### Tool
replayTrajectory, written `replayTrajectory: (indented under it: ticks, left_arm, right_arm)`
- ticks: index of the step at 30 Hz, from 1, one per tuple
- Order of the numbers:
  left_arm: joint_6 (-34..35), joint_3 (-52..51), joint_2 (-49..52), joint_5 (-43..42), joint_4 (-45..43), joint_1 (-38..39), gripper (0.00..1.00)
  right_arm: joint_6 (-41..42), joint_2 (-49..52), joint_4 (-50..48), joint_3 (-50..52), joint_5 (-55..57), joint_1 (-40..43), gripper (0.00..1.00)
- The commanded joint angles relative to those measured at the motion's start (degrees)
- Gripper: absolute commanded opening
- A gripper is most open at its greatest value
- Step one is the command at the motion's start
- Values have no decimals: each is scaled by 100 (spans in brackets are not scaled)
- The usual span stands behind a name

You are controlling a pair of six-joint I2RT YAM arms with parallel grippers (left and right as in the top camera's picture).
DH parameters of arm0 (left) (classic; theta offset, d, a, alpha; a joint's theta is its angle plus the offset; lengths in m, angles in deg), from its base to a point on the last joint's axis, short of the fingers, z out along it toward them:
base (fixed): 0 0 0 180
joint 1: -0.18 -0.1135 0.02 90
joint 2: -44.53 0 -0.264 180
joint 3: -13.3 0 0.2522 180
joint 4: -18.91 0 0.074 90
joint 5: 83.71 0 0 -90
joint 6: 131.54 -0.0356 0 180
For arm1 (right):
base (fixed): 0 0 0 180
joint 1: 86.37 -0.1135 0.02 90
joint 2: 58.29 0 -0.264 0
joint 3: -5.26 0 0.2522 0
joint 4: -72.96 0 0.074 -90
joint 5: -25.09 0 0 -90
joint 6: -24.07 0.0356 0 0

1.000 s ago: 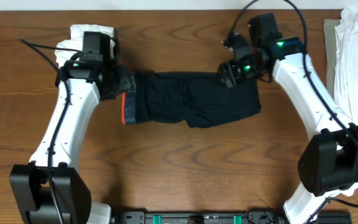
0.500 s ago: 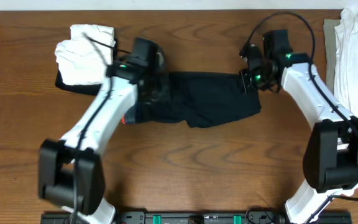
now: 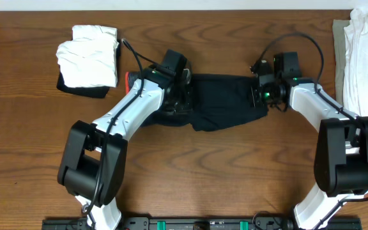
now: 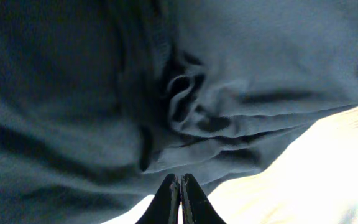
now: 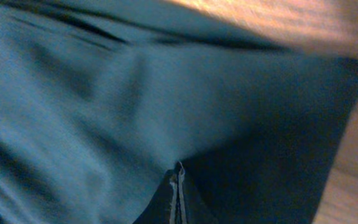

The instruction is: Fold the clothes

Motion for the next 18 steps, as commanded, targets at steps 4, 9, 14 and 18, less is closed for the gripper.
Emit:
replayTrajectory:
  ticks: [4,9,14,18]
  left_arm:
    - [-66,-33,-13,-37,-332,-2,6]
    - [-68,-39,24,-35,-334,7,6]
    - [-44,-39,323,-37,-350,24,6]
    - [-44,-39,688,-37,-514,83,6]
  right_arm:
    - [9,52,-284,295,-15,33,2]
    - [9,52,-319,313,-13,33,2]
    - [11,52,-319,313,-15,33,2]
    - [9,52,-319,313,-15,33,2]
